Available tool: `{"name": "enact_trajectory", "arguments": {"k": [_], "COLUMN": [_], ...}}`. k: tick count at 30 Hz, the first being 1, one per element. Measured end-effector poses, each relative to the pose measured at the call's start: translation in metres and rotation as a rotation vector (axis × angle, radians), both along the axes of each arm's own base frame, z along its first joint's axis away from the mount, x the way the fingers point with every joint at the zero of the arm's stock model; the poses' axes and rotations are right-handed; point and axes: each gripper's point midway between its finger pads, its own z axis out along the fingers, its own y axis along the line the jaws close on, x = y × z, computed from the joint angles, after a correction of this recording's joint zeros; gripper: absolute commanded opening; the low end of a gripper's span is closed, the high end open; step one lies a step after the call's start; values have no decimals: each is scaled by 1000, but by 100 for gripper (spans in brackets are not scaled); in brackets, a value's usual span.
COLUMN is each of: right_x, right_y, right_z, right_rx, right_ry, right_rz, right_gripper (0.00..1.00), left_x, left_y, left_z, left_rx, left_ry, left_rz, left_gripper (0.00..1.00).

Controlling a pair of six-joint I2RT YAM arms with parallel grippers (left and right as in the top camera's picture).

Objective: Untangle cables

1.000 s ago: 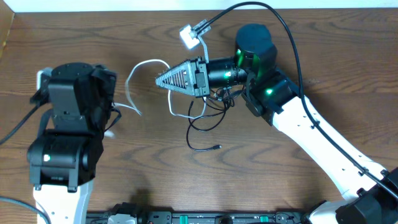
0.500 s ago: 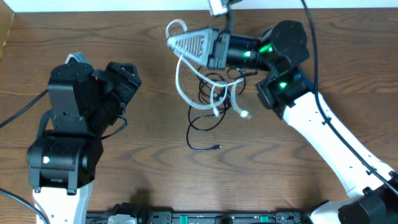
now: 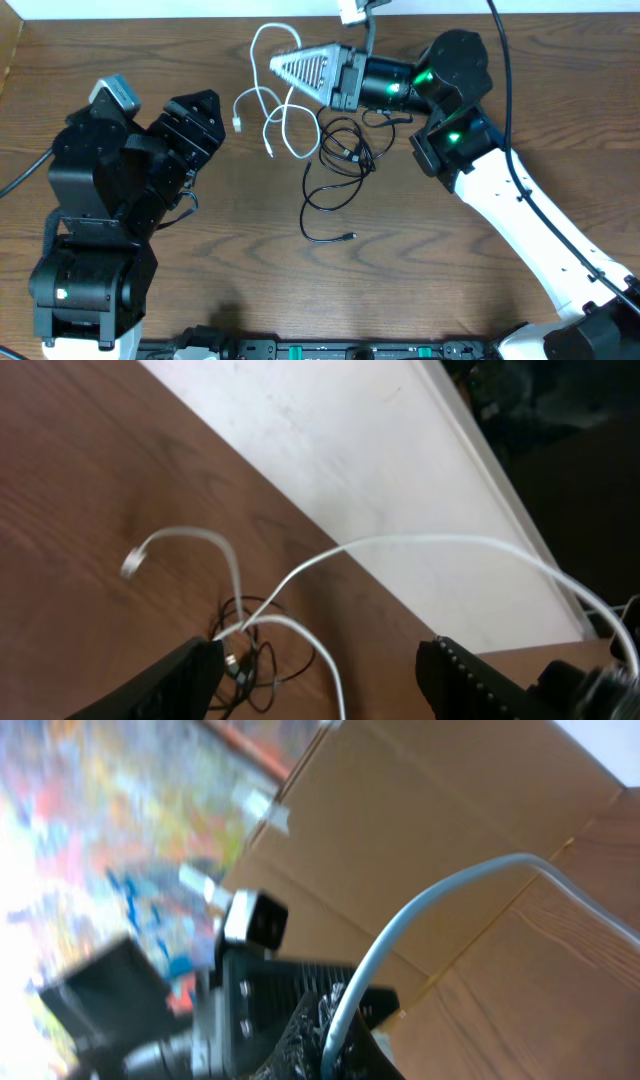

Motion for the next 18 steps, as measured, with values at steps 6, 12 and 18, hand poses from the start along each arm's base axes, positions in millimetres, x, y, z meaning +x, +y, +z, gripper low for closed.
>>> {"name": "enact_trajectory", "arguments": {"k": [6, 12, 18], "right_x": [-25, -39, -51], "right_y": [1, 2, 10], "right_z": [-6, -15, -24], "right_rx": [-37, -61, -76], "right_ry": [-244, -379, -440], "right_rz": [106, 173, 216], "right_gripper": [1, 1, 1], "left_x": [2, -1, -4], "left_y": [-1, -13, -29], "left_z": [5, 7, 15], "left_rx": [-99, -314, -473], "left_ry": [0, 58, 88], "left_rz": [35, 49, 8], "left_gripper": [67, 84, 84]}}
